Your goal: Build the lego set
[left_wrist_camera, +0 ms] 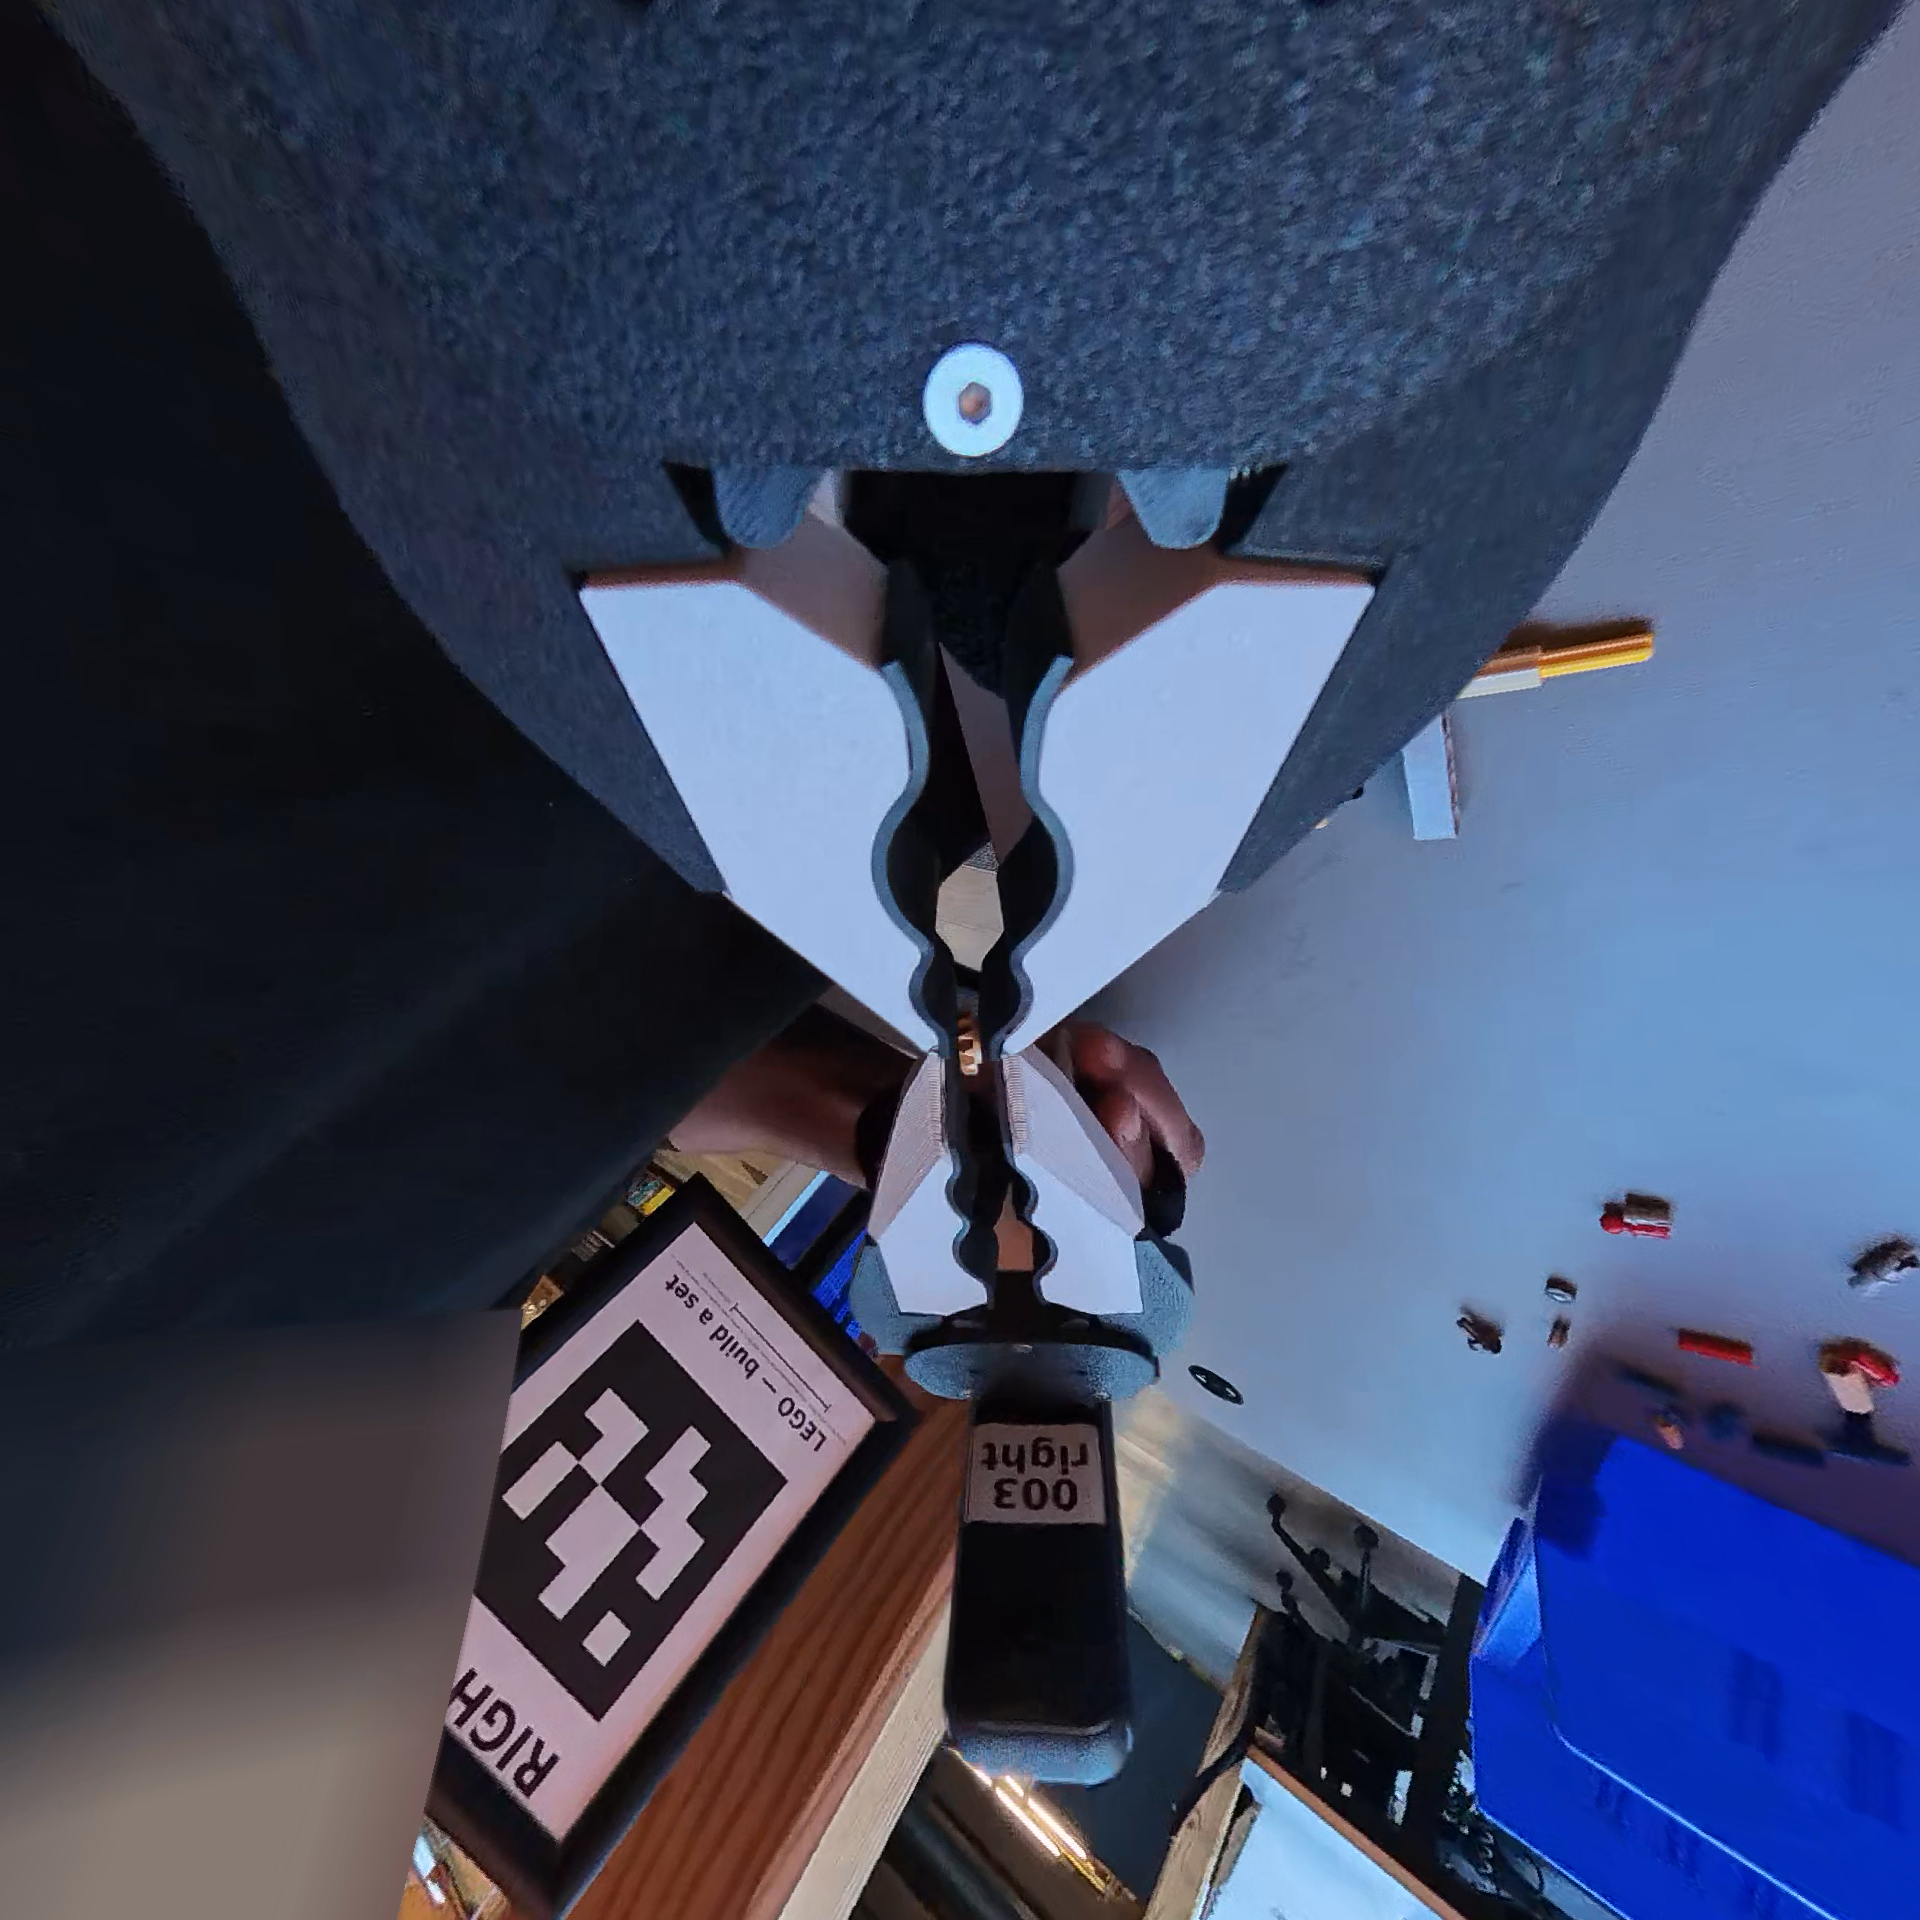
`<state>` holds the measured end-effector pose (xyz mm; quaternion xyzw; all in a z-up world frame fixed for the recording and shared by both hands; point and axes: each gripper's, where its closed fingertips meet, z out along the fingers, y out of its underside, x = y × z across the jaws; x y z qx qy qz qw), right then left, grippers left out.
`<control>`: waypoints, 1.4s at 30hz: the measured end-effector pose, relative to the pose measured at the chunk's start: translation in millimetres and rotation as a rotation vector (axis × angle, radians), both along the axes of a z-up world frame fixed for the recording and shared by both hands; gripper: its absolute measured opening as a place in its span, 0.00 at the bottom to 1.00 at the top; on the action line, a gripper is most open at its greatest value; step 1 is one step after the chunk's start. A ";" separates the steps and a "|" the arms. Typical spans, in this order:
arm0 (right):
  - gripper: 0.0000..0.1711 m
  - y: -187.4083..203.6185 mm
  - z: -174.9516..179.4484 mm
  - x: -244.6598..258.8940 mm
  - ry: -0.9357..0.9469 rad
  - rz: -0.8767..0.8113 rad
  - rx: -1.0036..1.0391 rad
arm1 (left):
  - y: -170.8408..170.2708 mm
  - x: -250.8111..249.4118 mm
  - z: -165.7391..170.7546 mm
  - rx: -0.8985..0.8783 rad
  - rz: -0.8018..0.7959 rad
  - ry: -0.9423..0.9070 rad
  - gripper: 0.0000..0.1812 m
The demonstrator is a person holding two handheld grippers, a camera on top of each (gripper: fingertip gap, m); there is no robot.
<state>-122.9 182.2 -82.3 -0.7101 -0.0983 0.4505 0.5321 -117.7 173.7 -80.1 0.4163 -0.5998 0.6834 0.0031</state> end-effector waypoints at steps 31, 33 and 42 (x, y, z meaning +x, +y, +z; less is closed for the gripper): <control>0.01 5.5 -8.8 0.0 -0.010 -0.024 -0.041 | 14.9 -5.2 -6.6 0.073 0.055 -0.033 0.00; 0.01 5.1 -8.6 -1.1 -0.013 -0.017 -0.041 | 13.5 -6.8 -6.6 0.076 0.040 -0.032 0.00; 0.00 5.9 -6.9 -1.5 0.002 -0.009 -0.037 | 16.5 -3.7 -6.6 0.050 0.051 -0.025 0.07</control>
